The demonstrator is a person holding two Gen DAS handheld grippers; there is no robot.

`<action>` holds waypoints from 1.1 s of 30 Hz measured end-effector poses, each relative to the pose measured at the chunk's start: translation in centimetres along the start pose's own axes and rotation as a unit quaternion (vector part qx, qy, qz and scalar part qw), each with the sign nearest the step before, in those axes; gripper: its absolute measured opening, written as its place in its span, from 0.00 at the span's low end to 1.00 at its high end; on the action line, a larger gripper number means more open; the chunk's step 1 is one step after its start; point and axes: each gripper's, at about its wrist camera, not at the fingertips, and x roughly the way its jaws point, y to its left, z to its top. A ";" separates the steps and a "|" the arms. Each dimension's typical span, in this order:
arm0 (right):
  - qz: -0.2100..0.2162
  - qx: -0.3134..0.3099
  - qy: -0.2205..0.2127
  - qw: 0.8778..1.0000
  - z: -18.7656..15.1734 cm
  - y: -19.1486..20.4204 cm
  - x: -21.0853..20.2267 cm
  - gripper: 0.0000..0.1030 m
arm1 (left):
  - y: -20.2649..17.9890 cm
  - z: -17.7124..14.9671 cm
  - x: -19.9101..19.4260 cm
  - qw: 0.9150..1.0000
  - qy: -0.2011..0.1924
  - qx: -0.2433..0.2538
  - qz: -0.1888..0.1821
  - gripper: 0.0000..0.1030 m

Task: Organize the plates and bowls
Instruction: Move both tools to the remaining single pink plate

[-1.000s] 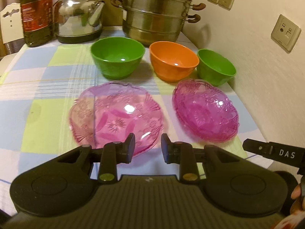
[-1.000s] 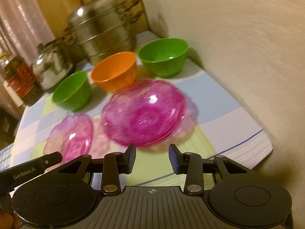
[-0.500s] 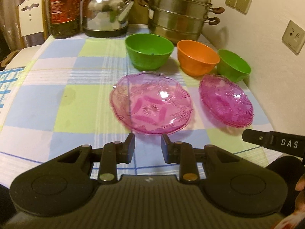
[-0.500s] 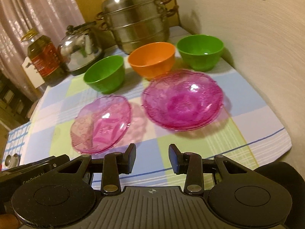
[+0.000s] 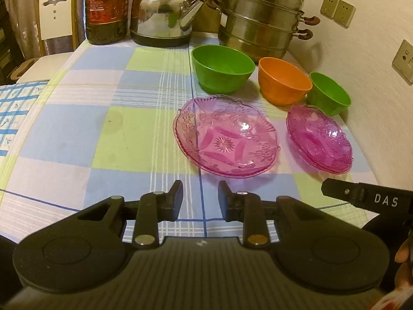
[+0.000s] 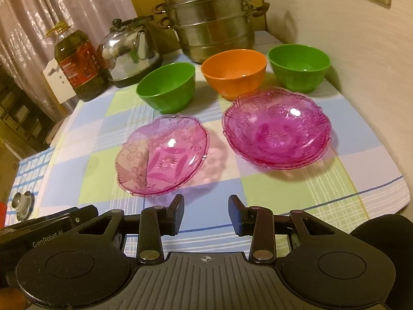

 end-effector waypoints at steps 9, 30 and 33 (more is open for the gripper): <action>0.009 0.015 0.009 1.000 0.1 -0.3 1.1 0.37 | 0.6 0.4 0.9 1.000 0.004 -0.009 -0.003 0.25; 0.015 0.046 0.005 0.999 1.9 -0.9 7.2 0.37 | 3.9 3.4 7.4 0.998 0.019 -0.062 -0.003 0.31; 0.014 0.048 0.012 0.999 2.1 -0.9 8.5 0.37 | 4.2 3.8 8.6 0.998 0.019 -0.067 -0.003 0.31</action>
